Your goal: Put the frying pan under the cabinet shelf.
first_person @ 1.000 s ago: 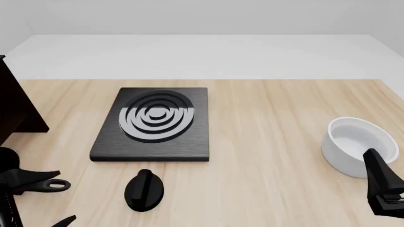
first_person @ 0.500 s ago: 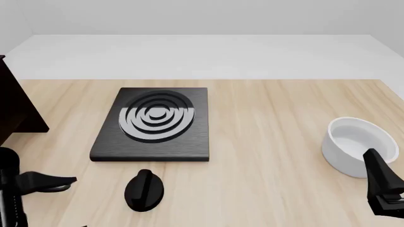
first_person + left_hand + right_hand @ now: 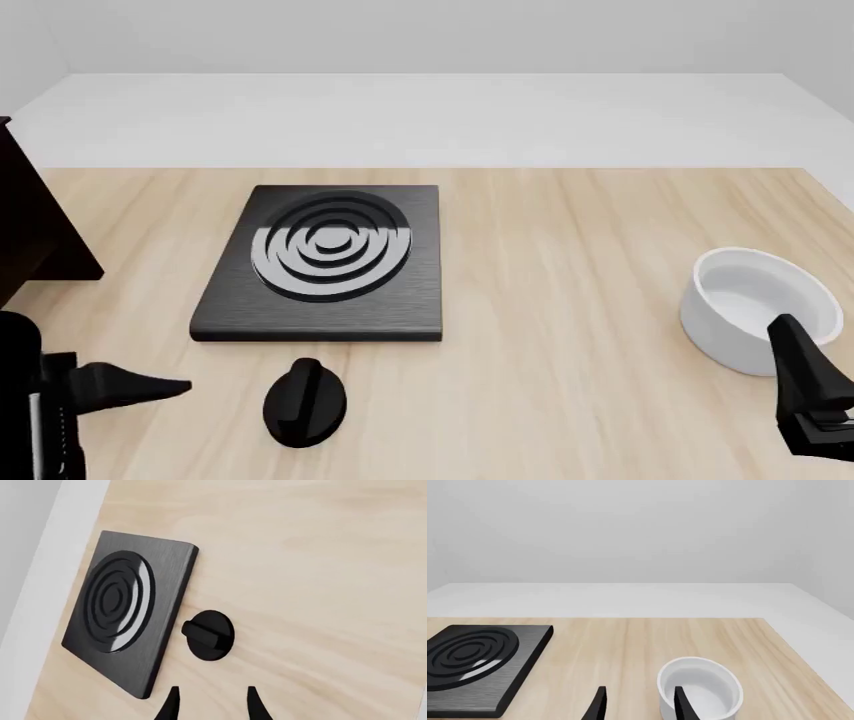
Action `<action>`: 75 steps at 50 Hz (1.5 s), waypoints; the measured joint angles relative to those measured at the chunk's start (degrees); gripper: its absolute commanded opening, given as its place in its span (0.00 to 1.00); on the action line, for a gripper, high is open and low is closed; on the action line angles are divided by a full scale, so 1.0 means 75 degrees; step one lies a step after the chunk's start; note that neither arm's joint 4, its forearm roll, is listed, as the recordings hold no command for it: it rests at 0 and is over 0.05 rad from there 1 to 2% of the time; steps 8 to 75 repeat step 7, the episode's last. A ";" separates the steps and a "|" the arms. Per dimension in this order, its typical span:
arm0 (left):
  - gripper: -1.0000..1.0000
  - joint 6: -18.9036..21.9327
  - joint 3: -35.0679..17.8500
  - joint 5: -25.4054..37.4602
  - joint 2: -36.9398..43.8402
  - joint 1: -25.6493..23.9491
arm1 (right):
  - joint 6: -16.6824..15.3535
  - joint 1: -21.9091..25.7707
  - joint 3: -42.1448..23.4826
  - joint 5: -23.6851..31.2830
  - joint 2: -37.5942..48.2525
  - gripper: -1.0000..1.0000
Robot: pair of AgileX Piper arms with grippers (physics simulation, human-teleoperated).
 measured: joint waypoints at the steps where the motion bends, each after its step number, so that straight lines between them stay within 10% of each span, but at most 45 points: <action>1: 1.00 -0.0044 0.0002 -0.0024 0.0041 -0.0046 | 0.0000 0.0000 0.0000 0.0000 0.0000 1.00; 75: 1.00 -0.0341 0.0013 -0.0184 0.0324 -0.0350 | 0.0000 0.0000 0.0000 0.0000 0.0001 1.00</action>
